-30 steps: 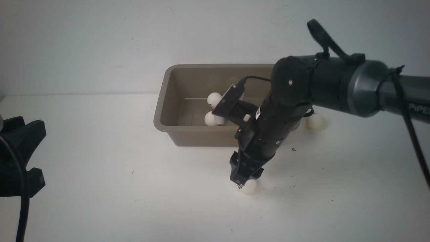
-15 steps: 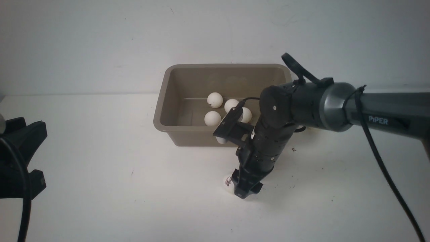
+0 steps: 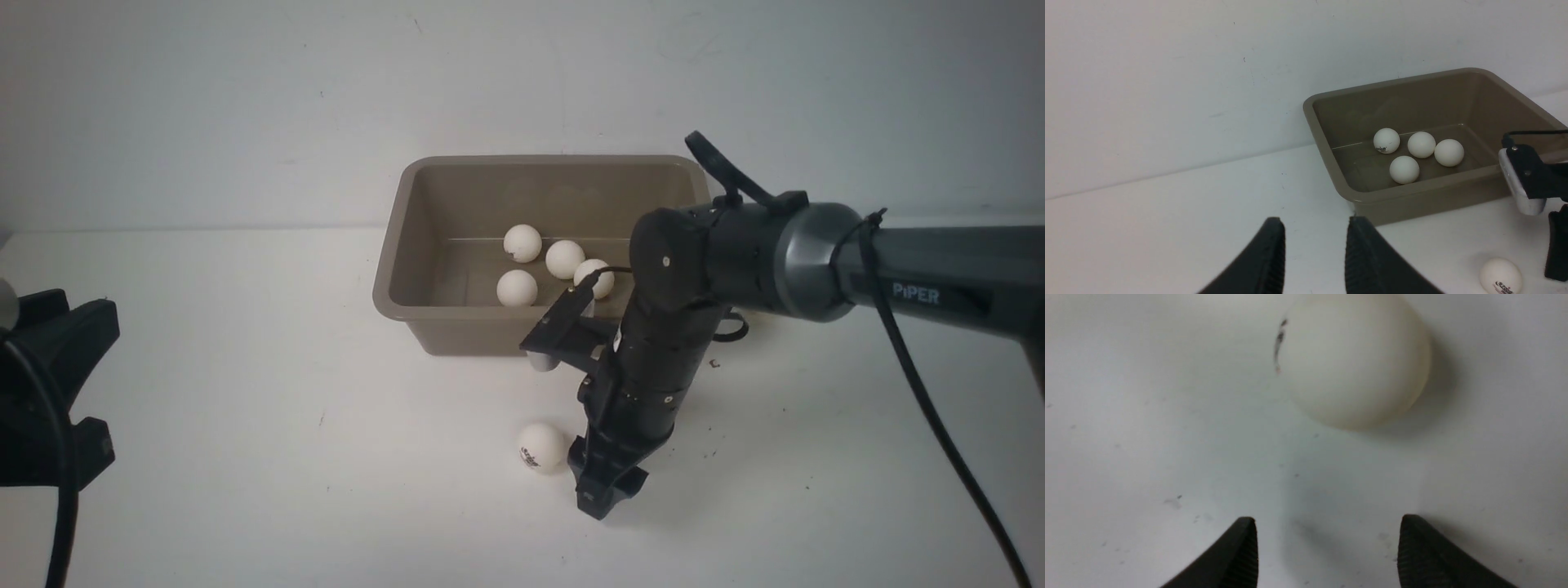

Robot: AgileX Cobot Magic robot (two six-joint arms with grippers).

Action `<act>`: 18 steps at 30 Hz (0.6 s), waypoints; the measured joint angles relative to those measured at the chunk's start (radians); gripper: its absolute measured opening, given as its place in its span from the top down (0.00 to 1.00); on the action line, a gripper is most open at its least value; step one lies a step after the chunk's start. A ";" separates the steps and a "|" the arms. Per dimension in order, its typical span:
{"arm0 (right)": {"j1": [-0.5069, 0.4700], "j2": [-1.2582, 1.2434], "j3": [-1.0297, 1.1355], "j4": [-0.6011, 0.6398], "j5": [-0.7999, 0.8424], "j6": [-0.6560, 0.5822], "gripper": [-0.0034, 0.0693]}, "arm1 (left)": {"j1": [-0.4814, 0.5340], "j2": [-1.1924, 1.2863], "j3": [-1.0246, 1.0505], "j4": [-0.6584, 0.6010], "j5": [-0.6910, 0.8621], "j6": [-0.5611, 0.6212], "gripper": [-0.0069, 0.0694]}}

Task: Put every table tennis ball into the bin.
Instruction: Use the right arm to clamp the table tennis ball closest to it

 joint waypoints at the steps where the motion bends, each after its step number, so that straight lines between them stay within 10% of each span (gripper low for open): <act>1: 0.000 -0.008 0.001 0.011 0.011 -0.001 0.38 | 0.000 0.000 0.000 0.000 0.000 0.001 0.65; 18: 0.005 -0.161 0.001 0.214 -0.221 -0.192 0.44 | 0.000 0.000 0.000 0.000 0.000 0.010 0.65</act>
